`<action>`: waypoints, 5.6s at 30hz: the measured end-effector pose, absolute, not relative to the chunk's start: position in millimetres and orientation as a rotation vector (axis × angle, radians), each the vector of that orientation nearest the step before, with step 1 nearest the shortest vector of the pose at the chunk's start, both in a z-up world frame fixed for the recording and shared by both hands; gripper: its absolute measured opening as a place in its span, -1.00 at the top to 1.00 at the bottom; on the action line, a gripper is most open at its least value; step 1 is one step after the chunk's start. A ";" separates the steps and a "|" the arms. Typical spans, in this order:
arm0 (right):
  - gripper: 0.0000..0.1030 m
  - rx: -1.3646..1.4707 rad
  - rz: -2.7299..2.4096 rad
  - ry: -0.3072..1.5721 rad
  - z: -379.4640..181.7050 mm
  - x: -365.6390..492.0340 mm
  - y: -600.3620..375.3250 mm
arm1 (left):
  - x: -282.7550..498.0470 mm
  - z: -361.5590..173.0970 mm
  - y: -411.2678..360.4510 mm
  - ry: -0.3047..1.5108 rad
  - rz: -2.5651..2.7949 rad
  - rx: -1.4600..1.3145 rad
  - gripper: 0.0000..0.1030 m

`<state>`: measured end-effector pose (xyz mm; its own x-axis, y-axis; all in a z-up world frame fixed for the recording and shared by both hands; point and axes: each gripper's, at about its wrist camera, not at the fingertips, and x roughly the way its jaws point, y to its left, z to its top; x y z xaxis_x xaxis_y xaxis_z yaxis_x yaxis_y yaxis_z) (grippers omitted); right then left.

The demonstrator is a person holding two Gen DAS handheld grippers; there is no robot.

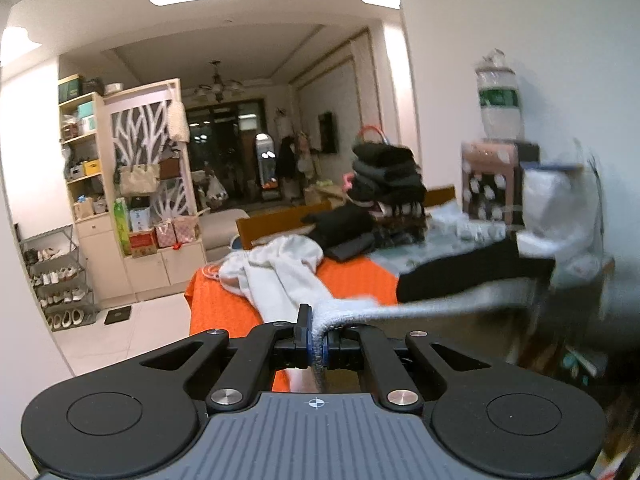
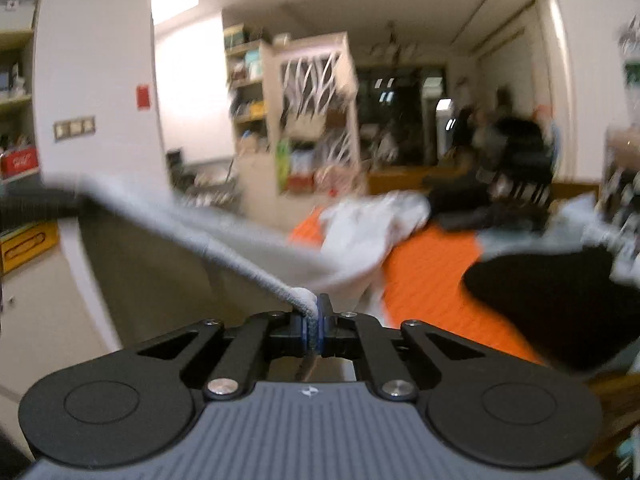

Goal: Fold clothes

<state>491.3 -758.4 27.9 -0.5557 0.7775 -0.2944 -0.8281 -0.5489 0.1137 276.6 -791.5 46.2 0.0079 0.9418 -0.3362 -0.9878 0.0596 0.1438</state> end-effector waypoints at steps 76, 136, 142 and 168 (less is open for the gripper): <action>0.91 0.344 1.813 1.889 -137.1 582.7 -709.8 | 374.4 49.4 -716.4 0.622 1.031 0.034 0.81; 0.83 0.902 1.577 1.532 -124.7 494.2 -805.8 | 312.2 15.6 -755.2 0.863 0.489 0.235 0.43; 0.83 0.973 1.523 1.560 -134.1 482.3 -812.0 | 292.7 3.5 -764.1 0.863 0.445 0.262 0.23; 0.22 1.247 1.157 1.623 -161.1 445.6 -851.5 | 260.6 -38.4 -769.9 0.790 0.515 0.504 0.89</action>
<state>445.6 -851.5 -161.1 -0.2245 0.9734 -0.0456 0.2744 0.1081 0.9555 260.6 -769.9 -38.4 0.5962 0.6032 -0.5298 -0.2418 0.7642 0.5979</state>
